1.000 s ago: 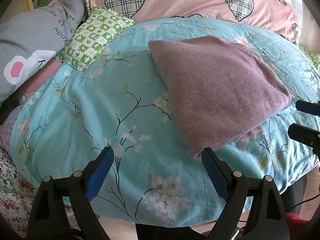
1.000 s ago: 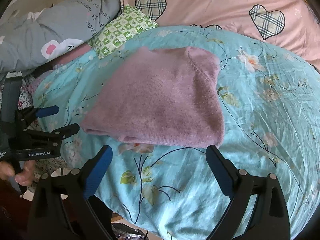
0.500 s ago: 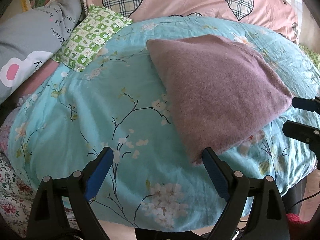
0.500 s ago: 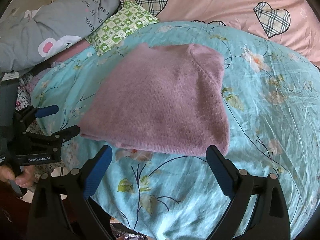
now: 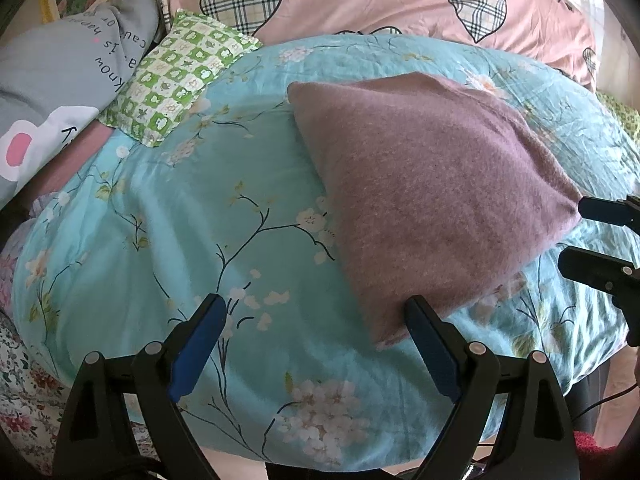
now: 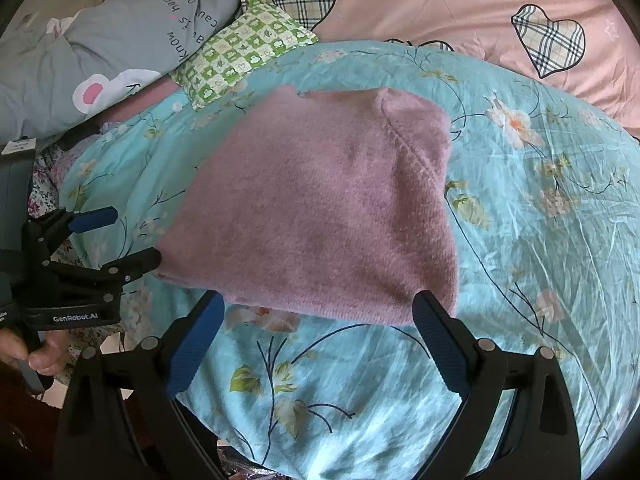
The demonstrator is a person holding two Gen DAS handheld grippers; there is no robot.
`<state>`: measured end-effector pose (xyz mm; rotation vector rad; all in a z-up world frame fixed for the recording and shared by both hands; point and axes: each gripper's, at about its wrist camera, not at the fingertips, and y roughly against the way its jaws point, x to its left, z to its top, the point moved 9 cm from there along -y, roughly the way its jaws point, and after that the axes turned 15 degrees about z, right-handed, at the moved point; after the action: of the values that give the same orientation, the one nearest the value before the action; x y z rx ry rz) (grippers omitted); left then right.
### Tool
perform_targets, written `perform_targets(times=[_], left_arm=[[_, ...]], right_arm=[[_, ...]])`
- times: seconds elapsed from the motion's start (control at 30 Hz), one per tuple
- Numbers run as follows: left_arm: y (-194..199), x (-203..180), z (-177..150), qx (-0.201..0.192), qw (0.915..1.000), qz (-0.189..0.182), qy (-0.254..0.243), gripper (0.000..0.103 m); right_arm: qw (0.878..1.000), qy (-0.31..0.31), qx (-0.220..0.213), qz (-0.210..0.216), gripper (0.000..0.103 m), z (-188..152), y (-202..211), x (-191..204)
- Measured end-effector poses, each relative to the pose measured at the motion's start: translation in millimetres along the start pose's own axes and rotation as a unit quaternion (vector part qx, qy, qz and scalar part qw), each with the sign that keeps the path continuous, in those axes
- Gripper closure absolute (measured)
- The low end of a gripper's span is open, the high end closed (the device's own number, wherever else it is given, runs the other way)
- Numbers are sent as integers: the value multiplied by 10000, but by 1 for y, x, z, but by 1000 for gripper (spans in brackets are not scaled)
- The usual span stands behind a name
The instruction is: Fold small clothes
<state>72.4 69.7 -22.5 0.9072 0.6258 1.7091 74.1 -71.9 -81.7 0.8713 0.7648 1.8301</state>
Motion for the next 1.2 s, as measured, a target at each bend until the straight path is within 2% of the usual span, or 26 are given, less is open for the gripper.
perform_targets(times=[1.2], left_arm=[[0,-10,5,46,9999,-119,-74,11]], right_arm=[[10000,55,3,31,8,11,2,-6]])
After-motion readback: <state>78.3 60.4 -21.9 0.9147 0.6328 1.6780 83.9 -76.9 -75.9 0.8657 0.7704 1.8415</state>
